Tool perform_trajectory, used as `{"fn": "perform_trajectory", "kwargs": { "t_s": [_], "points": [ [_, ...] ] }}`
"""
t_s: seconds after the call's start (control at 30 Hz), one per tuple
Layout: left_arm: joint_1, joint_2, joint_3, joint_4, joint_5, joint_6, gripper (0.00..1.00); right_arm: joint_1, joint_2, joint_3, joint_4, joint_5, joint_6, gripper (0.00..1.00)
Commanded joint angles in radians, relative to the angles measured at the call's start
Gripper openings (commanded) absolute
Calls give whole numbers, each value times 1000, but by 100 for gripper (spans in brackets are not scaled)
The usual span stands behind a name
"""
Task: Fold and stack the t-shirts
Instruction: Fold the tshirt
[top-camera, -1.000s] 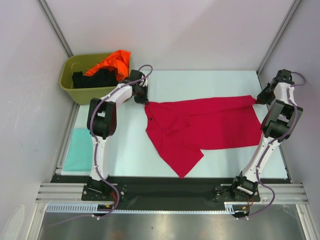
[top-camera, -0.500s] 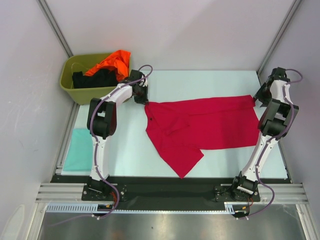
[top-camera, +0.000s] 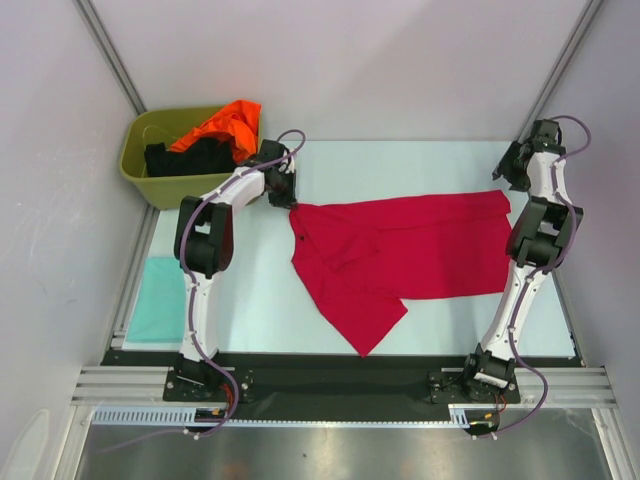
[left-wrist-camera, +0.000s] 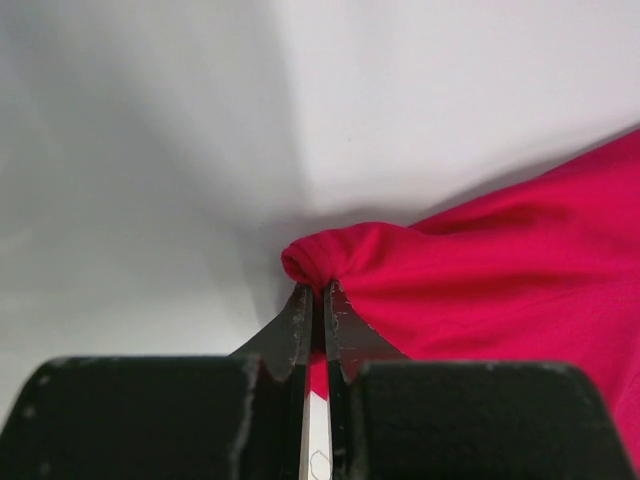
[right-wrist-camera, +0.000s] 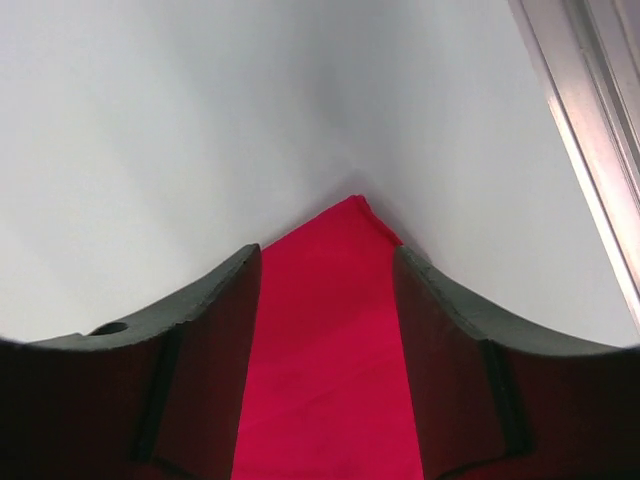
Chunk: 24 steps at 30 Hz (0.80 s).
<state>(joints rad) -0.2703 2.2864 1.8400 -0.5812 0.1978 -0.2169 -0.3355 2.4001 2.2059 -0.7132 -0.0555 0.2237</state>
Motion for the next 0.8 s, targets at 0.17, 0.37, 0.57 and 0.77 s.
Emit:
{"fn": "perform_trajectory", "kwargs": {
  "t_s": [0.17, 0.37, 0.57, 0.77],
  "points": [
    [11, -13, -4, 37, 20, 5, 0, -10, 45, 38, 26, -49, -93, 58],
    [11, -11, 1, 40, 26, 1, 0, 0, 76, 34, 0, -30, -133, 55],
    [11, -11, -2, 38, 25, 4, 0, 1, 90, 6, -2, -9, -153, 51],
    [11, -4, 4, 41, 23, -1, 0, 1, 114, 15, 11, -6, -150, 49]
  ]
}}
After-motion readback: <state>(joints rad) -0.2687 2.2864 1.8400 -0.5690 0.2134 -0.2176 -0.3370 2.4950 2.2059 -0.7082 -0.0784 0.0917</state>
